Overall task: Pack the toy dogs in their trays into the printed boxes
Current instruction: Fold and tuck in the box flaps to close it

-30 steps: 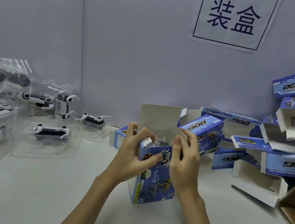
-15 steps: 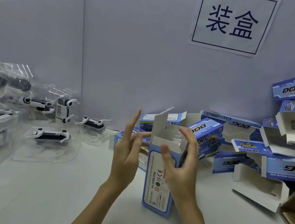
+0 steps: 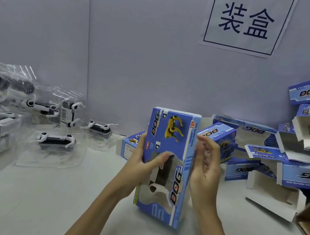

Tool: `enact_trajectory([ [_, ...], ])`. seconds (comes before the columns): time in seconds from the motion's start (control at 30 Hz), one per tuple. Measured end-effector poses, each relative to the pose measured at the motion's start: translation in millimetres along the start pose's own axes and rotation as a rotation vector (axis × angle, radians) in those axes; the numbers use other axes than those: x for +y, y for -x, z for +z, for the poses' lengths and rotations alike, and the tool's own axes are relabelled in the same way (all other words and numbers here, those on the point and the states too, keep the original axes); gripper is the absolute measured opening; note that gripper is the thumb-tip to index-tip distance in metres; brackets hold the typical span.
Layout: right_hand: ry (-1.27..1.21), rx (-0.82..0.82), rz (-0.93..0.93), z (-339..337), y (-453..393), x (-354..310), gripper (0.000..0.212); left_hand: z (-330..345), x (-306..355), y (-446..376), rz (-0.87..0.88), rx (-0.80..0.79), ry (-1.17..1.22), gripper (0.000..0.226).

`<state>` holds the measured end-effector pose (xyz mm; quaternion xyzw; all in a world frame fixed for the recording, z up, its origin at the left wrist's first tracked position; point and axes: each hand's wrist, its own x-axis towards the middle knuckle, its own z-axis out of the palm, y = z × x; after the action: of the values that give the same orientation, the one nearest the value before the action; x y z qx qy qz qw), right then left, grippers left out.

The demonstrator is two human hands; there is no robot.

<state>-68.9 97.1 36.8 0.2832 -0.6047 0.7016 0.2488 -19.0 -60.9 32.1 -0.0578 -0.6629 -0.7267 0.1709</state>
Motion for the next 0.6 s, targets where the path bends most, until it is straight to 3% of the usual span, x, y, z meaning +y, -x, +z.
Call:
enact_trajectory([
  [0.07,0.034,-0.044,0.014,0.3,3.3,1.4,0.034,3.9,-0.1,1.4,0.024,-0.037,0.018,0.053],
  [0.13,0.057,-0.091,0.049,0.5,6.0,5.1,0.065,7.0,0.0,3.5,0.006,-0.041,0.051,0.052],
  [0.17,0.063,-0.096,0.058,0.6,5.9,7.6,0.070,7.4,-2.2,3.0,0.016,-0.025,0.047,0.056],
  [0.33,0.031,-0.041,0.005,-2.8,6.1,9.6,0.028,7.4,-7.9,3.0,0.081,-0.006,-0.031,0.054],
  [0.47,0.047,0.002,-0.006,-1.4,4.6,10.2,0.043,6.8,-4.9,3.1,0.139,0.015,-0.104,0.047],
  [0.6,0.073,0.036,-0.062,-0.3,5.2,7.5,0.031,10.8,1.7,3.1,0.115,0.084,-0.017,0.051],
])
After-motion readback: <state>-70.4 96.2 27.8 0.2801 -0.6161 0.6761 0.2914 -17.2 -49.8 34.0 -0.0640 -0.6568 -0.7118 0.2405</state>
